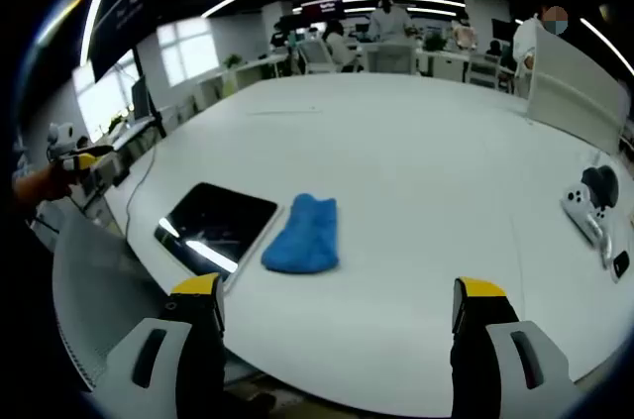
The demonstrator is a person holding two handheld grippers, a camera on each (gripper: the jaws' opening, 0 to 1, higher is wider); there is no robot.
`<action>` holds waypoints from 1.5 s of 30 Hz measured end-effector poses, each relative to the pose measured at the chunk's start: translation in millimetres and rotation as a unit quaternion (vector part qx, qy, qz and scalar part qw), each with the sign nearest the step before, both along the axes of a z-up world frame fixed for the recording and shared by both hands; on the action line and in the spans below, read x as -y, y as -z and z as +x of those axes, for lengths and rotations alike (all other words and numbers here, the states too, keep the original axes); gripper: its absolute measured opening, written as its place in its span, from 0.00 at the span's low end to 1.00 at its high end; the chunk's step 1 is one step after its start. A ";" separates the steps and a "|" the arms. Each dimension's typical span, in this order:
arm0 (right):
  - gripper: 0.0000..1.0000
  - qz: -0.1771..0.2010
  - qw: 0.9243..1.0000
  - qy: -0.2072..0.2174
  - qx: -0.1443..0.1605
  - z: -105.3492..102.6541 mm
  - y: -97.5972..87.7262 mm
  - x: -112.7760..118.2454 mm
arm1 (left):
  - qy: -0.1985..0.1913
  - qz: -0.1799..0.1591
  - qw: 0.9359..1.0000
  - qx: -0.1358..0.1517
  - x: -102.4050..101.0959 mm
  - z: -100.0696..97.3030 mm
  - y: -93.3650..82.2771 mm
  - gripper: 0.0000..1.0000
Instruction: Wipe the mirror surface with the cleaning cloth until all visible marks leave the cleaned area.
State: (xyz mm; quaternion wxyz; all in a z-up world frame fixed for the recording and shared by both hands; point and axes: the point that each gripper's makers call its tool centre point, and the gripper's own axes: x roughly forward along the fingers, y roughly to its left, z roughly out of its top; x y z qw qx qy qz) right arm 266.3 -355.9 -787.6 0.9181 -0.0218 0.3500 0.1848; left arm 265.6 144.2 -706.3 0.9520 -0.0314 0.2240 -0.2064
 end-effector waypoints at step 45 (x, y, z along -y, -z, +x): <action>0.89 -0.018 0.998 -0.001 0.058 30.0 -25.7 -34.9 | 0.017 0.005 1.000 0.001 -6.2 12.5 6.0 1.00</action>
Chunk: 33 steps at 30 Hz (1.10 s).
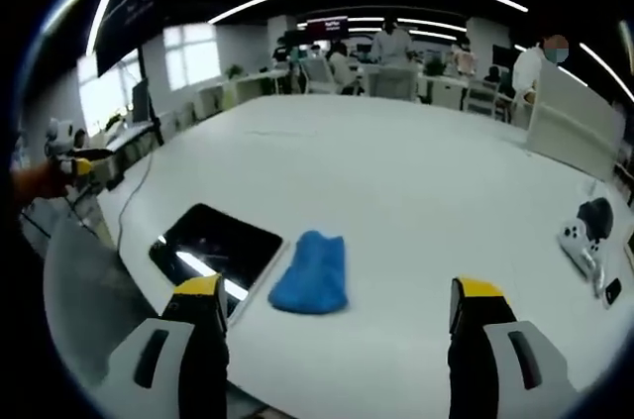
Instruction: Wipe the mirror surface with the cleaning cloth until all visible marks leave the cleaned area.
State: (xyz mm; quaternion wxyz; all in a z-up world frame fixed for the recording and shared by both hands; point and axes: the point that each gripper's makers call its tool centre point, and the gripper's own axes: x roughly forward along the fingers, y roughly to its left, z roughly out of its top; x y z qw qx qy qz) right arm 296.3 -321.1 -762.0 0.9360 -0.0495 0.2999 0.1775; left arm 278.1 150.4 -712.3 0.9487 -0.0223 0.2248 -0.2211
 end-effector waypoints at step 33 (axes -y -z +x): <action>0.18 -0.037 0.998 0.011 -0.058 48.4 90.9 -45.5 | 0.033 -0.008 0.999 -0.021 -17.7 -3.9 6.6 1.00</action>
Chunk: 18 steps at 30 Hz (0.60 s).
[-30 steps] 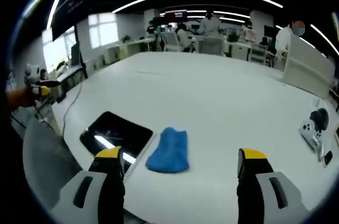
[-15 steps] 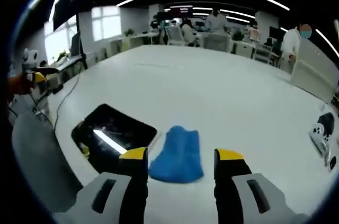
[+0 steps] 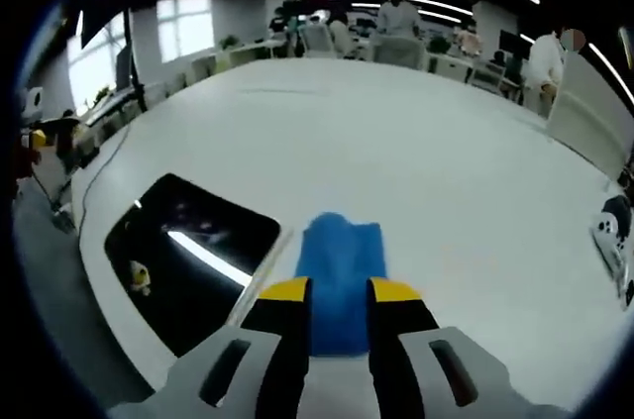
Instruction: Wipe the mirror surface with the cleaning cloth until all visible marks leave the cleaned area.
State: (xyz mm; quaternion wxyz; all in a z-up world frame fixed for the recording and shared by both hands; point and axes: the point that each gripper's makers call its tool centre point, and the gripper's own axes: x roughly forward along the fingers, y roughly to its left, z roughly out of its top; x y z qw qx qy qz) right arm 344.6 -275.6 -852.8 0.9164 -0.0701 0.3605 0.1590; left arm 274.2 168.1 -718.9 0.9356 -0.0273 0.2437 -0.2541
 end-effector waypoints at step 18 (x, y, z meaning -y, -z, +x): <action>0.02 -0.037 0.998 0.041 -0.035 6.4 19.8 -5.4 | -0.002 -0.008 1.000 -0.007 -18.7 12.8 8.3 1.00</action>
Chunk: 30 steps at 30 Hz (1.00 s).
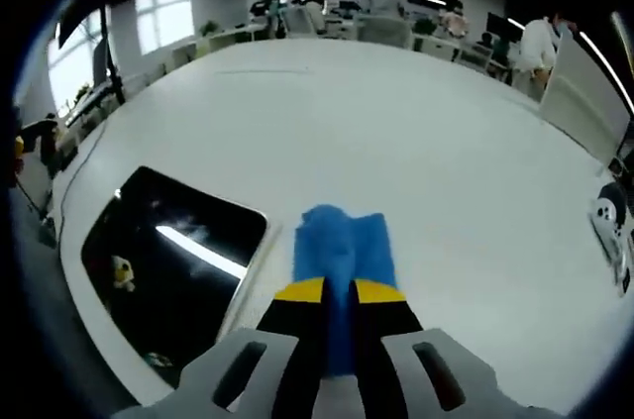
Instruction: Wipe the mirror surface with the cleaning cloth until all visible marks leave the cleaned area.
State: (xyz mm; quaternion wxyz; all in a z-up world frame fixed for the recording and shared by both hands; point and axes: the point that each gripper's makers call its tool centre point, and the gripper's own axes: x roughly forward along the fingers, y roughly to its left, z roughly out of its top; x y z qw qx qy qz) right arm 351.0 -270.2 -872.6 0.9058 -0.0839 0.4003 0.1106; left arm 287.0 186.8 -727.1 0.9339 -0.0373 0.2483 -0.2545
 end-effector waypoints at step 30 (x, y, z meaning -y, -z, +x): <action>0.01 0.123 0.991 0.045 -0.031 1.1 -34.0 -41.6 | 0.011 -0.002 1.000 0.007 6.7 10.5 0.5 1.00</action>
